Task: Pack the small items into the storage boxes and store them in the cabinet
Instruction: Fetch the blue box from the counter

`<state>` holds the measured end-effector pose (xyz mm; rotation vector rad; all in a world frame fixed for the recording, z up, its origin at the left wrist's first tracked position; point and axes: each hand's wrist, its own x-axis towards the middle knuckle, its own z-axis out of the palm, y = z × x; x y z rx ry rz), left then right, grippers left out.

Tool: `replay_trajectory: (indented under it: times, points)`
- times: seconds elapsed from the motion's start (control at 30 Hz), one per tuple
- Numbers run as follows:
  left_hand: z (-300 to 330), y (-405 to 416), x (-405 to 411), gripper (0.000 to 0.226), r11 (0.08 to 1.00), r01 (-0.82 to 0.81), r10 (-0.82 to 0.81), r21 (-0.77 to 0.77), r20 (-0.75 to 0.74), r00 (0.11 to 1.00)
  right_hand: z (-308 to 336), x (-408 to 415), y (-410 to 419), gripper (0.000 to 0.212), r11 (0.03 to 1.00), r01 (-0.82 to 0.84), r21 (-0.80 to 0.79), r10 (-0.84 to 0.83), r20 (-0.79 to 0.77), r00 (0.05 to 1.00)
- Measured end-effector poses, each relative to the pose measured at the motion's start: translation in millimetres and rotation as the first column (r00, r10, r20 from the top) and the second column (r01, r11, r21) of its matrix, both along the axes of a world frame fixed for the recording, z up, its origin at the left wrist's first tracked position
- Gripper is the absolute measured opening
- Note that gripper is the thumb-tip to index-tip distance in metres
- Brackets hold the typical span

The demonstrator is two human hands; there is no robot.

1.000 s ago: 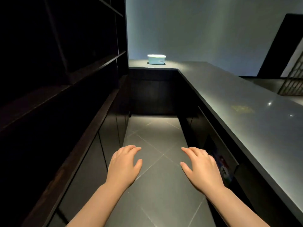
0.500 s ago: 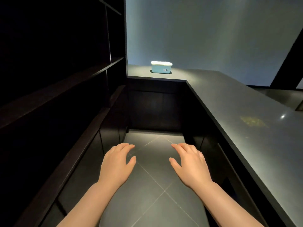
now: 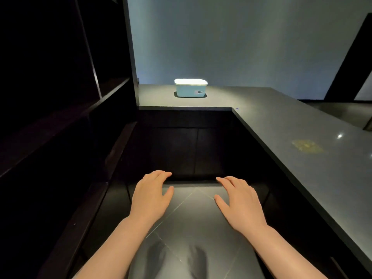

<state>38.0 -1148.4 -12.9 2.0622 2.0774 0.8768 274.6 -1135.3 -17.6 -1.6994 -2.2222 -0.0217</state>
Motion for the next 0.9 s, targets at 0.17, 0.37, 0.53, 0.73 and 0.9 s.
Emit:
replay_trajectory:
  times: [0.17, 0.37, 0.53, 0.73, 0.9]
  points:
    - [-11, 141, -13, 0.042, 1.0, -0.02, 0.02, 0.002, -0.026, 0.999, -9, -6, 140, 0.053, 0.999, 0.031, 0.04, -0.032, 0.009, 0.999]
    - [-8, 297, -23, 0.04, 0.997, -0.076, 0.076, -0.019, -0.03, 0.997, 2, -11, 305, 0.05, 0.999, 0.029, 0.032, -0.03, 0.021, 0.999]
    - [-7, 418, -41, 0.039, 0.993, -0.115, 0.115, -0.03, -0.008, 0.993, 13, -31, 439, 0.049, 1.0, -0.001, 0.025, 0.001, 0.02, 1.0]
    - [-13, 580, -75, 0.039, 0.993, -0.118, 0.119, -0.006, 0.006, 0.993, 8, -66, 602, 0.05, 0.999, -0.016, 0.049, 0.015, 0.027, 1.0]
    - [-5, 719, -112, 0.041, 0.998, -0.054, 0.053, -0.016, -0.011, 0.999, 12, -101, 727, 0.051, 1.0, 0.019, 0.024, -0.019, -0.016, 1.0]
